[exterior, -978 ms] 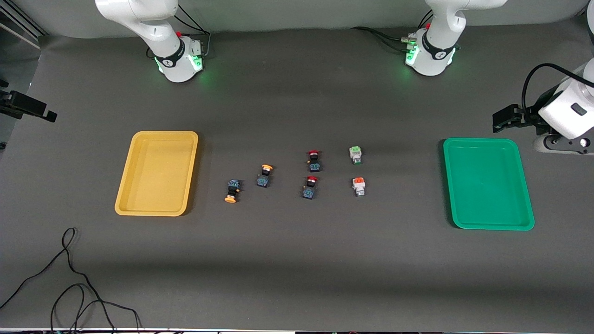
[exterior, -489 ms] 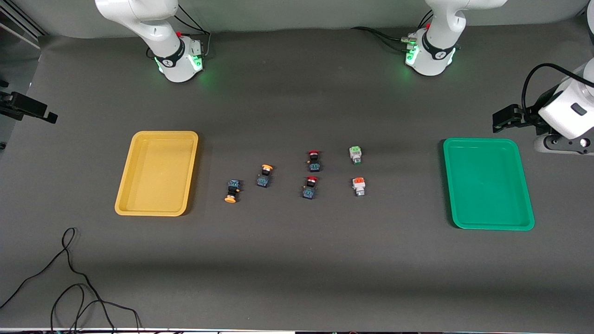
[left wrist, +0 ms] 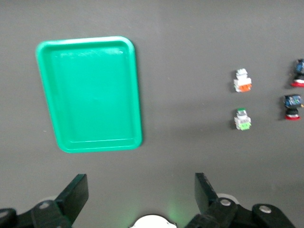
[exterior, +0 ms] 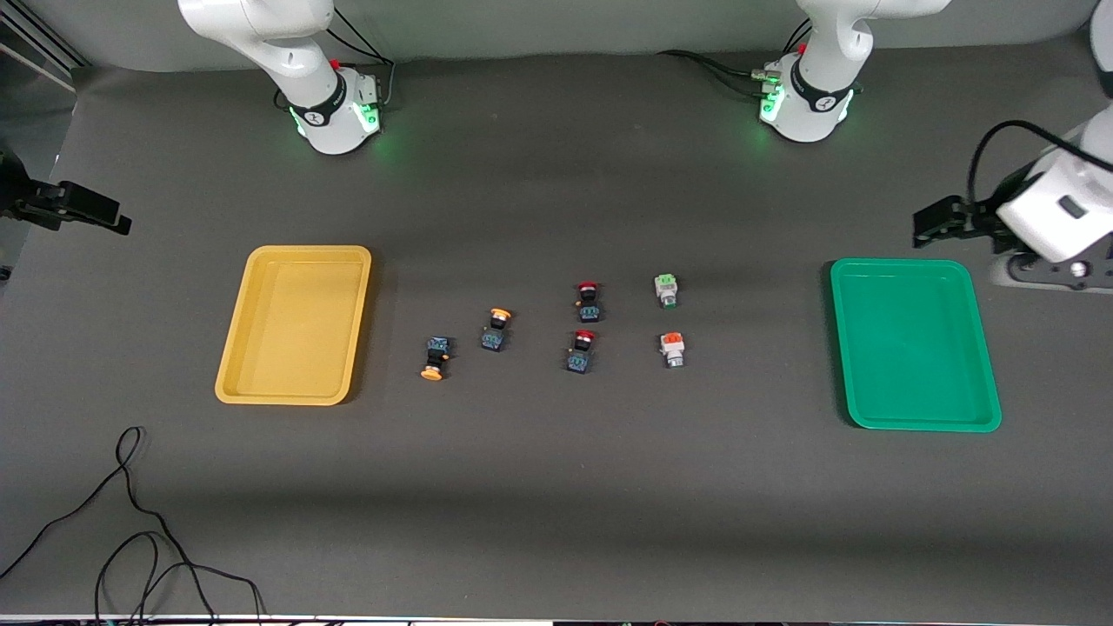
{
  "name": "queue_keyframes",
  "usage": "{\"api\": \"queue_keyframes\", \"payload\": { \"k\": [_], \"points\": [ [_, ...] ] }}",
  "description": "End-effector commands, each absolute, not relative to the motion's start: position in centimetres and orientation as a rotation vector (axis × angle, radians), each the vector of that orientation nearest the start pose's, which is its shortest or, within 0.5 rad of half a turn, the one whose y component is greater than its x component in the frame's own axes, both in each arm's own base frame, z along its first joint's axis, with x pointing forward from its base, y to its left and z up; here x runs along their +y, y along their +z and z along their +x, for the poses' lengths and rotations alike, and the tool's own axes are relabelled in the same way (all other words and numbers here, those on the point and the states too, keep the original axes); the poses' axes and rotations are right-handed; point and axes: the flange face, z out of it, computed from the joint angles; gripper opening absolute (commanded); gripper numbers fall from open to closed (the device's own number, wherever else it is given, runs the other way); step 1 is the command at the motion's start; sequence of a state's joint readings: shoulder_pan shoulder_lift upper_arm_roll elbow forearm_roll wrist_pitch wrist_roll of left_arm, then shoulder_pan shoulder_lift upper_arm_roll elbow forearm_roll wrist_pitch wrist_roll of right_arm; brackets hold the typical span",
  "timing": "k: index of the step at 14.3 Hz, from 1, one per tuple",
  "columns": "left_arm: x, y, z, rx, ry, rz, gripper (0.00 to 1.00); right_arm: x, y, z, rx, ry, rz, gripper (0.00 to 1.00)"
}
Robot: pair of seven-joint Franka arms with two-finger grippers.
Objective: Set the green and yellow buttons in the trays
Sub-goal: 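Grasp the green and yellow buttons with the left and right grippers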
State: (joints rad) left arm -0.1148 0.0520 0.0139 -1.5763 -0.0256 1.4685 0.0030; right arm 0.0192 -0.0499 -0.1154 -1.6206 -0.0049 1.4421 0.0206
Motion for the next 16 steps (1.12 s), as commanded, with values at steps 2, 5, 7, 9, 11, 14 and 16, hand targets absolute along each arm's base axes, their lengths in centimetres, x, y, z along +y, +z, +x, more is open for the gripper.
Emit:
{"api": "queue_keyframes", "payload": {
  "k": [2,5,7,9,11,14,16],
  "points": [
    [-14.4,55.5,53.5,0.134,0.252,-3.136,1.00,-5.4,61.1,53.0,0.171,0.198,-3.134,1.00],
    [-24.5,53.1,50.5,0.012,0.177,-3.128,1.00,-4.7,60.8,54.5,0.186,0.199,-3.100,1.00],
    [-30.0,52.8,47.9,-0.023,0.140,-3.131,1.00,-4.1,60.7,54.6,0.195,0.200,-3.028,1.00],
    [-33.5,52.1,45.5,0.000,0.134,-3.124,1.00,-3.5,60.5,54.8,0.188,0.206,-3.026,1.00],
    [-33.7,49.9,44.9,0.012,0.137,-3.119,1.00,-0.8,60.3,54.9,0.163,0.217,-3.029,1.00],
    [-33.4,44.5,44.7,0.004,0.114,-3.122,1.00,3.7,58.5,56.1,0.226,0.239,-3.031,1.00],
    [-33.0,40.5,44.6,-0.005,0.067,-3.140,1.00,7.5,56.2,57.1,0.288,0.255,-3.010,1.00]
  ]
}}
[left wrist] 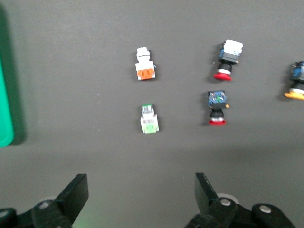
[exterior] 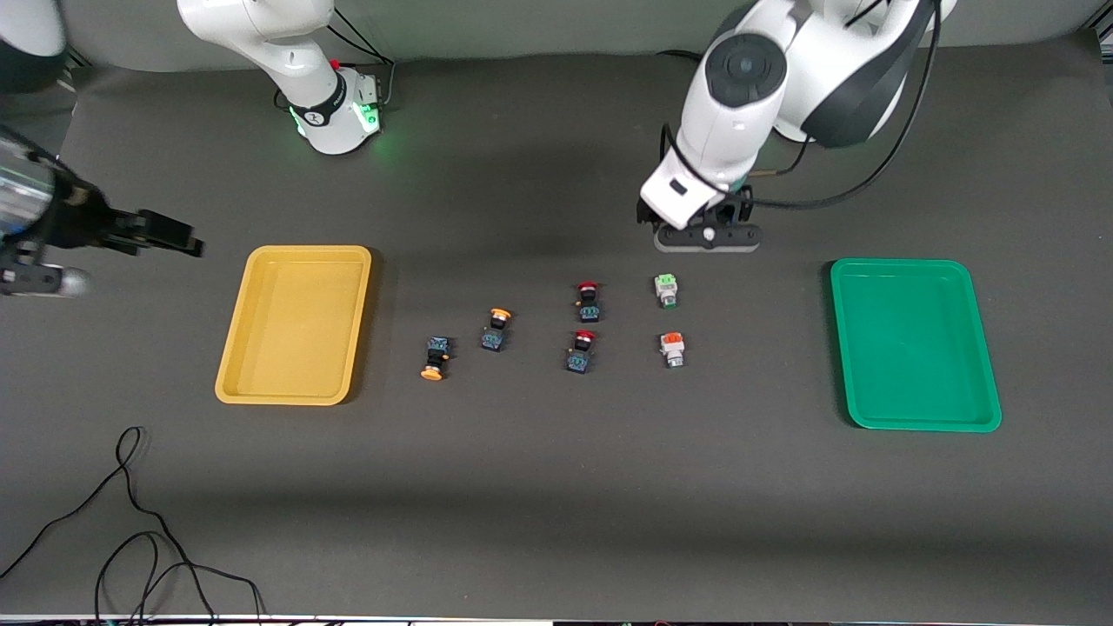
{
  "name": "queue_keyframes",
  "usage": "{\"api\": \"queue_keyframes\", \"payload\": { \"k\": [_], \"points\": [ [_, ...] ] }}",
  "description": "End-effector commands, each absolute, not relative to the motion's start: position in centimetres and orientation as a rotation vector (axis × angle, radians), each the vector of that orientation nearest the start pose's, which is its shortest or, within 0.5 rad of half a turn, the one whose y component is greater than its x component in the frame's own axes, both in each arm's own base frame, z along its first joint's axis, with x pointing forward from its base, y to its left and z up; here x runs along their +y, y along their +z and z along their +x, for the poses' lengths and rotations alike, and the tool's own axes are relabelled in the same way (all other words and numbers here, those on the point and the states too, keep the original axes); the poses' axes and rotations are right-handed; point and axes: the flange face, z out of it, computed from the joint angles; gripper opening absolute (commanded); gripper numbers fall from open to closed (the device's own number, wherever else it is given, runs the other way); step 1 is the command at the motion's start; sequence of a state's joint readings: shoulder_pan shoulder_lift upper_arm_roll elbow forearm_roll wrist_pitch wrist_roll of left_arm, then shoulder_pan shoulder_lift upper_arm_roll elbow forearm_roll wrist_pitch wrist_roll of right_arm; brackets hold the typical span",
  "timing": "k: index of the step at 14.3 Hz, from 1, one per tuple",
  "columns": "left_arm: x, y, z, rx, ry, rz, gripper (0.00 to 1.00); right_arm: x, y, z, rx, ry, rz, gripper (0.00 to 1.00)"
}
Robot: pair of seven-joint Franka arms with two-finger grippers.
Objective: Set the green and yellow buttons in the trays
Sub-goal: 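Grasp the green and yellow buttons with the left and right grippers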
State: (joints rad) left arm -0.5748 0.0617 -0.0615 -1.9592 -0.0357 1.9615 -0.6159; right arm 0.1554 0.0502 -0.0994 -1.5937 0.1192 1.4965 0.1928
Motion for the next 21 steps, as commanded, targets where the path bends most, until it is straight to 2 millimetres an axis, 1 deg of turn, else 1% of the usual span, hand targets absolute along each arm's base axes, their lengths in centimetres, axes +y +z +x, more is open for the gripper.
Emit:
{"api": "queue_keyframes", "payload": {
  "k": [1,2,3,5,6,7,8,9,10,11,12,13,14,15,16,17,19,20,21],
  "points": [
    [-33.0,38.2,44.6,0.002,0.056,-3.138,1.00,8.9,54.9,57.7,0.346,0.261,-2.993,1.00],
    [-33.1,35.8,45.1,0.017,0.051,-3.123,1.00,10.5,53.6,58.1,0.371,0.257,-2.989,1.00],
    [-33.5,33.3,45.4,0.028,0.060,-3.113,1.00,12.6,52.2,58.3,0.363,0.252,-2.996,1.00],
    [-33.8,28.9,45.9,0.033,0.067,-3.113,1.00,14.7,48.4,58.7,0.397,0.239,-2.999,1.00],
    [-33.8,26.8,45.8,0.034,0.082,-3.107,1.00,16.8,46.1,58.1,0.386,0.214,-3.003,1.00],
    [-33.6,24.7,45.5,0.043,0.083,-3.103,1.00,18.2,43.5,57.7,0.417,0.164,-2.998,1.00],
    [-33.4,23.0,45.1,0.045,0.081,-3.104,1.00,19.6,40.4,57.2,0.447,0.119,-2.993,1.00],
    [-33.2,21.8,44.8,0.036,0.081,-3.106,1.00,21.8,37.3,56.6,0.421,0.098,-3.003,1.00],
    [-33.0,20.9,44.3,0.018,0.089,-3.103,1.00,23.1,34.5,56.5,0.417,0.097,-3.015,1.00],
    [-33.0,20.6,44.0,0.015,0.083,-3.105,1.00,24.1,31.7,56.6,0.428,0.109,-3.029,1.00],
    [-33.0,20.2,43.9,0.013,0.082,-3.108,1.00,24.9,29.4,56.8,0.430,0.088,-3.033,1.00],
    [-32.9,19.9,43.8,0.004,0.090,-3.104,0.95,25.2,27.2,57.0,0.430,0.071,-3.038,1.00],
    [-33.3,19.7,43.5,-0.011,0.093,-3.102,0.77,25.1,24.9,57.2,0.437,0.059,-3.045,1.00],
    [-34.0,19.3,42.8,-0.034,0.099,-3.096,0.62,25.2,23.0,57.3,0.433,0.039,-3.050,1.00],
    [-34.2,19.0,42.8,-0.060,0.093,-3.098,0.52,25.8,21.2,57.0,0.416,0.031,-3.058,1.00],
    [-34.2,18.7,42.7,-0.068,0.091,-3.101,0.47,26.2,20.0,57.0,0.411,0.006,-3.057,1.00],
    [-34.2,18.2,42.6,-0.094,0.097,-3.096,0.44,25.8,17.5,57.3,0.424,-0.037,-3.054,1.00],
    [-34.2,18.2,42.6,-0.097,0.098,-3.096,0.32,25.8,16.7,57.3,0.425,-0.053,-3.053,1.00],
    [-34.2,18.4,42.7,-0.101,0.094,-3.098,0.19,25.7,16.5,57.2,0.425,-0.052,-3.054,1.00]
  ]
}}
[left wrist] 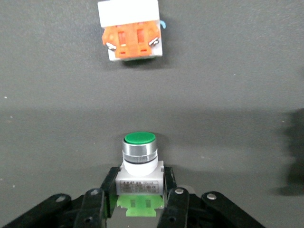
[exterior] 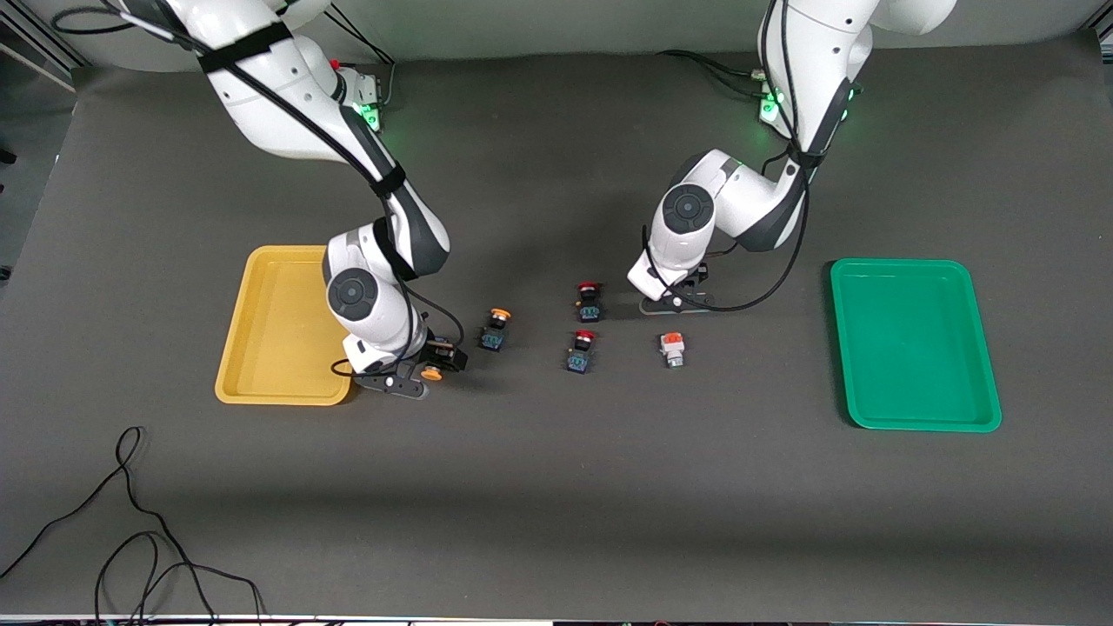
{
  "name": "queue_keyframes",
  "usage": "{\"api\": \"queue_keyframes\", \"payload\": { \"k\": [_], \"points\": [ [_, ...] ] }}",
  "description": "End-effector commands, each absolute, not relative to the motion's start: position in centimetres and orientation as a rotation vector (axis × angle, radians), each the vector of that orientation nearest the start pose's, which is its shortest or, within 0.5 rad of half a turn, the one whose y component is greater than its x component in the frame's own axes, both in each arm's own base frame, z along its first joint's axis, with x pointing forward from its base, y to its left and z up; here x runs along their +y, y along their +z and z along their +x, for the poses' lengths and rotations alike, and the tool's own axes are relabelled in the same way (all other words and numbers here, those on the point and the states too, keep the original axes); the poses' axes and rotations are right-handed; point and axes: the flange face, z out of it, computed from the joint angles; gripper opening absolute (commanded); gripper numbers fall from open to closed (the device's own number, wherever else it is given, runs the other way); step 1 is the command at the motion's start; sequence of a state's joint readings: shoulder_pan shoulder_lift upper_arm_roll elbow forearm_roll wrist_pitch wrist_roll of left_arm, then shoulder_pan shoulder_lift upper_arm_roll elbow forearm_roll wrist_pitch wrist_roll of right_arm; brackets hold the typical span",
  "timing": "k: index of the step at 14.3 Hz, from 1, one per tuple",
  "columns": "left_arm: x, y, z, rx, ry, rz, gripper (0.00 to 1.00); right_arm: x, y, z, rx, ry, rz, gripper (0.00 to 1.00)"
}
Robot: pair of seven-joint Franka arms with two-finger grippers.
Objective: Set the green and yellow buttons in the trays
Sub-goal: 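Lower the buttons into the green and yellow trays and open both grippers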
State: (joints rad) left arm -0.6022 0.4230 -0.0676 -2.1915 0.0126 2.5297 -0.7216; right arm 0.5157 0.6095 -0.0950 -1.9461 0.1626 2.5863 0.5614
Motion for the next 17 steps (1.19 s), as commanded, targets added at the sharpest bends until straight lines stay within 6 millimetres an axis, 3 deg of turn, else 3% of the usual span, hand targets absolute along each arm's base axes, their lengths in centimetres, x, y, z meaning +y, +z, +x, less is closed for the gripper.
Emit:
{"api": "queue_keyframes", "payload": {
  "k": [1,2,3,7,8,10,12,14,16,17],
  "points": [
    [-34.1,19.1,43.2,-0.111,0.088,-3.100,0.12,25.9,16.5,57.1,0.412,-0.051,-3.058,0.87],
    [-34.1,20.3,43.8,-0.127,0.067,-3.109,0.09,25.9,16.6,56.9,0.399,-0.047,-3.059,0.27],
    [-33.8,22.7,44.5,-0.144,0.030,-3.123,0.08,26.0,17.0,56.9,0.398,-0.047,-3.056,0.00],
    [-30.8,35.3,49.3,-0.249,0.122,-3.094,0.07,25.8,21.7,56.6,0.421,-0.040,-3.034,0.00],
    [-30.0,37.5,50.3,-0.256,0.153,-3.103,0.07,25.3,23.6,56.6,0.419,-0.002,-3.038,0.00],
    [-25.2,40.5,52.2,-0.265,0.169,-3.117,0.06,22.5,28.6,56.9,0.427,0.072,-3.042,0.00],
    [-18.3,42.2,53.4,-0.215,0.244,-3.111,0.06,17.6,33.3,57.1,0.359,0.172,-3.044,0.00],
    [-10.2,42.5,54.5,-0.134,0.319,-3.116,0.06,12.4,37.7,56.5,0.251,0.237,-3.030,0.00],
    [-3.2,41.6,55.2,-0.042,0.336,-3.106,0.06,6.7,39.2,56.2,0.145,0.274,-3.018,0.00],
    [0.0,40.8,55.3,0.003,0.342,-3.089,0.06,3.9,38.1,55.8,0.087,0.290,-3.015,0.00]
  ]
}}
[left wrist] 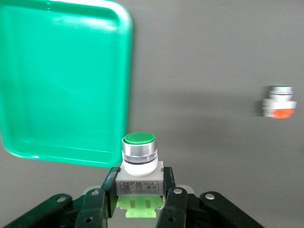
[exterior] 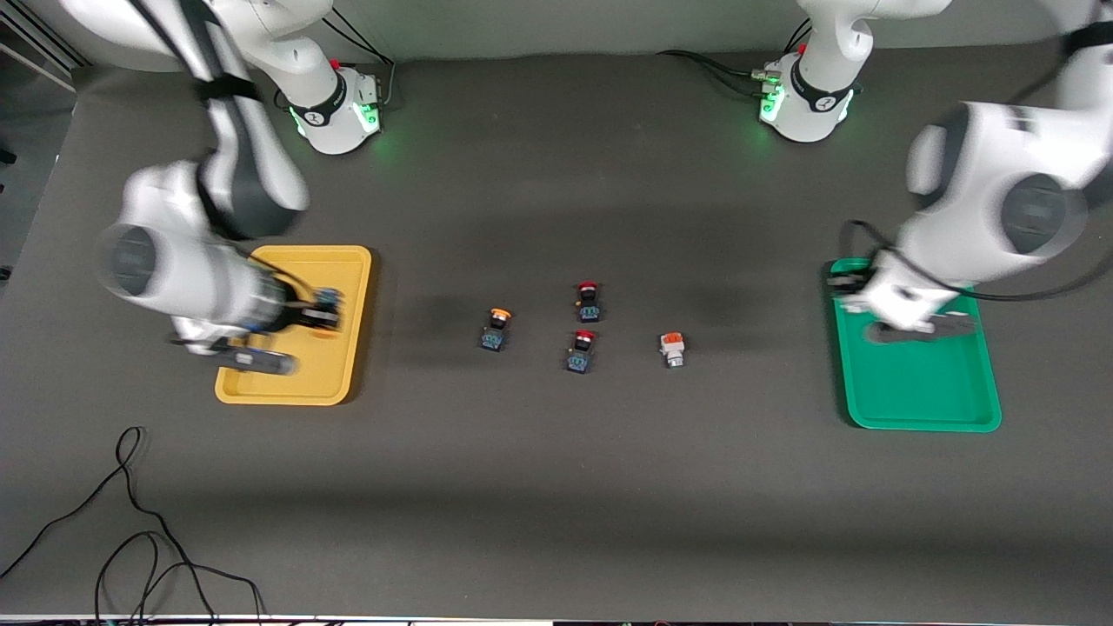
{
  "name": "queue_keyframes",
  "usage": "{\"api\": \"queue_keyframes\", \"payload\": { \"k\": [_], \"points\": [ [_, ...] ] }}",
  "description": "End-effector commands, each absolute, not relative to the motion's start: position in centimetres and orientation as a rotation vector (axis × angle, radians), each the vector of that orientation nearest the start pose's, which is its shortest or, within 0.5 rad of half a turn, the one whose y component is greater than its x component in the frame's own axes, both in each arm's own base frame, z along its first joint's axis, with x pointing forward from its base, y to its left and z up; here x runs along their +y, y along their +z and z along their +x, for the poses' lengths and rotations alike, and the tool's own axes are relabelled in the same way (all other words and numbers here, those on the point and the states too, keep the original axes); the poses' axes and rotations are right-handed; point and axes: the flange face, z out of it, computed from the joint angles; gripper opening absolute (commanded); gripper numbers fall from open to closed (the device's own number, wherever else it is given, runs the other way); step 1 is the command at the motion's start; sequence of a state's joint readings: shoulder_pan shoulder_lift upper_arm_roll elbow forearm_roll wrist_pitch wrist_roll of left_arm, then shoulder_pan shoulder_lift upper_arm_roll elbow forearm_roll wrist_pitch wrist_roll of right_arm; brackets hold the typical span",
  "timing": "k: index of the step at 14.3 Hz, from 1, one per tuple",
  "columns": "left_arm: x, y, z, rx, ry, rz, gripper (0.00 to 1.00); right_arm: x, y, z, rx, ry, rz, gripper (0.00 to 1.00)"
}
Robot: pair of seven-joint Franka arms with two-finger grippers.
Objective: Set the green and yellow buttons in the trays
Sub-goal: 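Lower the buttons into the green and yellow trays and open both grippers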
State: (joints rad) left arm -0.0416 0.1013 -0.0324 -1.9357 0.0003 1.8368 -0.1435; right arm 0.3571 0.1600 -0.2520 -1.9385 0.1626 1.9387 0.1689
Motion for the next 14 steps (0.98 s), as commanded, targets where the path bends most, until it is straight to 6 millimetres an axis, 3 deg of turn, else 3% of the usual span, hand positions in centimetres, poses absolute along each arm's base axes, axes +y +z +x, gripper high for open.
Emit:
{"api": "queue_keyframes", "payload": {
  "k": [1,3,5,7,9,10,11,12,14],
  "points": [
    [2.0,39.0,55.2,0.036,0.346,-3.082,0.06,2.3,36.2,55.2,0.054,0.293,-3.016,0.00],
    [3.9,33.6,54.7,0.039,0.274,-3.084,0.06,0.6,31.6,52.9,0.030,0.242,-3.031,0.00],
    [3.8,26.9,54.3,0.076,0.215,-3.080,0.07,0.0,27.4,51.0,0.011,0.162,-3.064,0.00],
    [3.9,22.1,54.4,0.071,0.169,-3.092,0.11,-0.3,24.7,50.2,-0.004,0.118,-3.094,0.00],
    [3.8,20.9,54.5,0.068,0.171,-3.095,0.18,-0.4,22.4,49.8,-0.040,0.096,-3.120,0.00],
    [3.9,21.2,54.6,0.085,0.171,-3.094,0.47,-0.5,21.4,49.6,-0.039,0.087,-3.133,0.00],
    [3.9,21.7,54.9,0.091,0.164,-3.092,0.91,-0.5,20.6,49.5,-0.047,0.068,-3.146,0.00],
    [3.9,22.2,55.2,0.085,0.157,-3.091,1.00,-0.3,19.7,49.5,-0.055,0.066,-3.157,0.00],
    [4.4,26.2,56.7,0.072,0.198,-3.079,1.00,0.3,18.9,49.5,-0.003,0.055,-3.130,0.00]
  ]
}}
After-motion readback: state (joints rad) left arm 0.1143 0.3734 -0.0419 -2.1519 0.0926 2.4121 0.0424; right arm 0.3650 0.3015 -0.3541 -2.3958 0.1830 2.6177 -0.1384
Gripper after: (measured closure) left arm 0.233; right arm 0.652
